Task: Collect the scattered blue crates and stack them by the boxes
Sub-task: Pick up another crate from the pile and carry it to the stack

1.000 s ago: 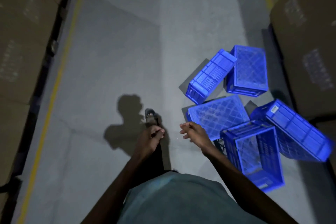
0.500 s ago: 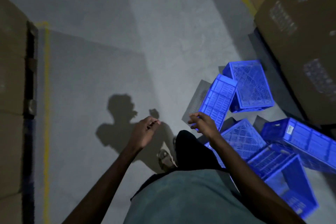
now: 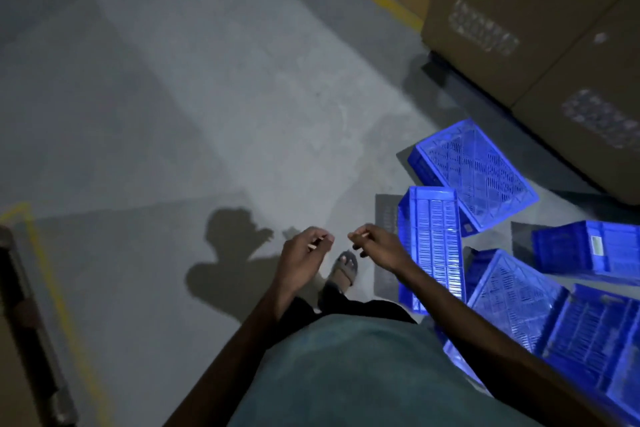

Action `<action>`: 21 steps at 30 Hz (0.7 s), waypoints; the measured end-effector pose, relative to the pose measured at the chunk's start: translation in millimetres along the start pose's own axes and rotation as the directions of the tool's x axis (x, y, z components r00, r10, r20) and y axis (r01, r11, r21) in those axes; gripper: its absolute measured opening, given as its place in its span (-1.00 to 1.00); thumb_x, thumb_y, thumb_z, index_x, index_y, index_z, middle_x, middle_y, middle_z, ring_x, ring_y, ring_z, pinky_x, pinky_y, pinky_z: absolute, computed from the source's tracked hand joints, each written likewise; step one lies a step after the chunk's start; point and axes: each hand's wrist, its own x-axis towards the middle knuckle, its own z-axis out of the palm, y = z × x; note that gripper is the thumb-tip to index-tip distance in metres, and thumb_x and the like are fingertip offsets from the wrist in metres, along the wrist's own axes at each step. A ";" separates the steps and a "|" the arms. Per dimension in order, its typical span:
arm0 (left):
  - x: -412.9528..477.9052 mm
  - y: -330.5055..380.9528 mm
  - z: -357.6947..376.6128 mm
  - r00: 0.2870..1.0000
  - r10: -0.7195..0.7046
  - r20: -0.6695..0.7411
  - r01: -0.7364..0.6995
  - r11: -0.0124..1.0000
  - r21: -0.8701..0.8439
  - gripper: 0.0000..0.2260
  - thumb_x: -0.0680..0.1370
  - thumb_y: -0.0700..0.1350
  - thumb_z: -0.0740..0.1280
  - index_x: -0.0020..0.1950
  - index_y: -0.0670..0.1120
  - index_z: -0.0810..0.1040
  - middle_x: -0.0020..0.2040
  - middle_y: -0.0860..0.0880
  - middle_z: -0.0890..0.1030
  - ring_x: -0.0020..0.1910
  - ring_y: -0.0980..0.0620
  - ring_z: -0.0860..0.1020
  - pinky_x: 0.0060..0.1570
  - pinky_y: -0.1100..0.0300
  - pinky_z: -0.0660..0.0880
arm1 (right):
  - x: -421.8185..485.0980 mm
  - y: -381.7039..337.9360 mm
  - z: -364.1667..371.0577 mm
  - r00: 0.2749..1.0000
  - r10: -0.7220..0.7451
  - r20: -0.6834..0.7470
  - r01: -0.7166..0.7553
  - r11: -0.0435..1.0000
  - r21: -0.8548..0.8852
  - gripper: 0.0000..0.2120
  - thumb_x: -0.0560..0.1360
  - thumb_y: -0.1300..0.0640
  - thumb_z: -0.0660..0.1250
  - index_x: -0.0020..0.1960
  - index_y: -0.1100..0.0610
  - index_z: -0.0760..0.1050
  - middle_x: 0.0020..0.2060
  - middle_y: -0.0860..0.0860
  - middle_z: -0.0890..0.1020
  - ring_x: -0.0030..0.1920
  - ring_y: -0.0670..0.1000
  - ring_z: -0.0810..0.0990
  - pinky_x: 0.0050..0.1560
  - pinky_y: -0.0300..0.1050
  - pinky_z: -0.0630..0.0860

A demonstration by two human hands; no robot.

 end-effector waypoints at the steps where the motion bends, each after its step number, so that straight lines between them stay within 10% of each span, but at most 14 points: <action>1: 20.3 11.4 -5.5 1.000 0.005 0.029 -0.005 1.000 0.008 -0.75 0.46 0.23 0.35 -0.08 0.09 0.66 -0.12 0.08 0.73 -0.06 0.06 0.69 0.06 0.02 0.59 | 12.8 -14.3 -4.0 0.999 -0.006 -0.043 0.007 1.000 0.017 -0.71 0.47 -0.22 0.41 -0.08 0.01 0.62 -0.24 -0.03 0.74 -0.15 0.00 0.74 0.04 0.12 0.66; 13: 221.2 117.0 -13.1 0.840 0.054 0.540 -0.232 0.935 0.267 -0.90 0.63 -0.10 0.37 -0.01 0.05 0.69 -0.11 0.06 0.73 -0.14 0.21 0.64 0.06 0.09 0.59 | 91.1 -68.5 -50.7 0.845 0.375 -0.381 -0.124 0.830 0.543 -0.77 0.63 0.07 0.37 0.10 0.26 0.60 -0.08 0.17 0.71 -0.25 -0.04 0.66 -0.30 -0.42 0.49; 21: 335.6 157.2 -1.4 0.564 -0.085 0.822 -0.482 0.774 0.411 -0.86 0.41 0.17 0.38 -0.15 0.17 0.67 -0.13 0.03 0.75 -0.07 0.05 0.71 0.14 0.07 0.60 | 98.3 -63.6 -55.1 0.503 0.742 -0.444 0.035 0.496 0.868 -0.87 0.64 0.04 0.35 0.00 0.09 0.59 -0.06 0.11 0.72 -0.26 -0.05 0.63 -0.36 -0.35 0.43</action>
